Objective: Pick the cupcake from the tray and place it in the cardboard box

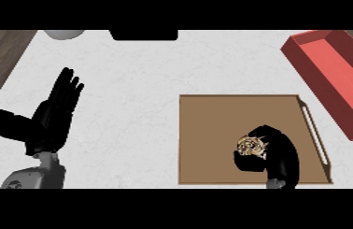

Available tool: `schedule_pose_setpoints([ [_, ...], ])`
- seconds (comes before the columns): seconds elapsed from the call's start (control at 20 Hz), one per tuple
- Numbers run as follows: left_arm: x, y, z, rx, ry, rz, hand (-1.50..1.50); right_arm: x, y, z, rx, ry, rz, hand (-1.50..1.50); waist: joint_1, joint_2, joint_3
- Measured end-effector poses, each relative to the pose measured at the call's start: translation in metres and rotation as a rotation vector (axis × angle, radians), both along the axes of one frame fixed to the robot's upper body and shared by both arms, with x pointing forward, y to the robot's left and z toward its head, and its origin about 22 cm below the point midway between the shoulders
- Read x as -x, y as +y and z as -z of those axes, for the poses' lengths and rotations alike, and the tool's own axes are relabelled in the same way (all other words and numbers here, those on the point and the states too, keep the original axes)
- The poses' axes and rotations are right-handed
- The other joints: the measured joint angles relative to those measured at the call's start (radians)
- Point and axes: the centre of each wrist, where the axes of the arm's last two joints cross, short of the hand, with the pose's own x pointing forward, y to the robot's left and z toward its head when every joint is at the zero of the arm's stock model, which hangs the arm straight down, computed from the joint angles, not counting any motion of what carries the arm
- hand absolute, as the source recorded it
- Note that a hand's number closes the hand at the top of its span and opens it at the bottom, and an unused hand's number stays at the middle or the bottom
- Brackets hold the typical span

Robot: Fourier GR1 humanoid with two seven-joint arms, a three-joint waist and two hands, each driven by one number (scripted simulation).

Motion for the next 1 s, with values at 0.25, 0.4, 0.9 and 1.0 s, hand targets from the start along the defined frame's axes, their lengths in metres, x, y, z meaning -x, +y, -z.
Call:
schedule_pose_setpoints([
  [0.25,0.001,-0.005,0.001,0.004,-0.005,0.019,0.00,-0.005,0.012,-0.008,0.158,-0.060,-0.235,1.50,0.016,0.002,0.000],
  [0.4,-0.003,-0.011,-0.001,0.002,-0.010,0.041,0.00,-0.014,0.021,-0.016,0.291,-0.089,-0.517,1.50,0.042,0.006,0.000],
  [0.9,-0.005,-0.009,0.000,0.002,-0.002,0.012,0.00,-0.038,0.038,-0.085,0.482,-0.257,-0.957,1.50,0.010,0.001,0.000],
  [1.0,-0.004,-0.008,0.002,-0.002,-0.002,0.003,0.00,-0.035,0.038,-0.104,0.443,-0.314,-0.927,1.50,0.004,-0.001,0.000],
])
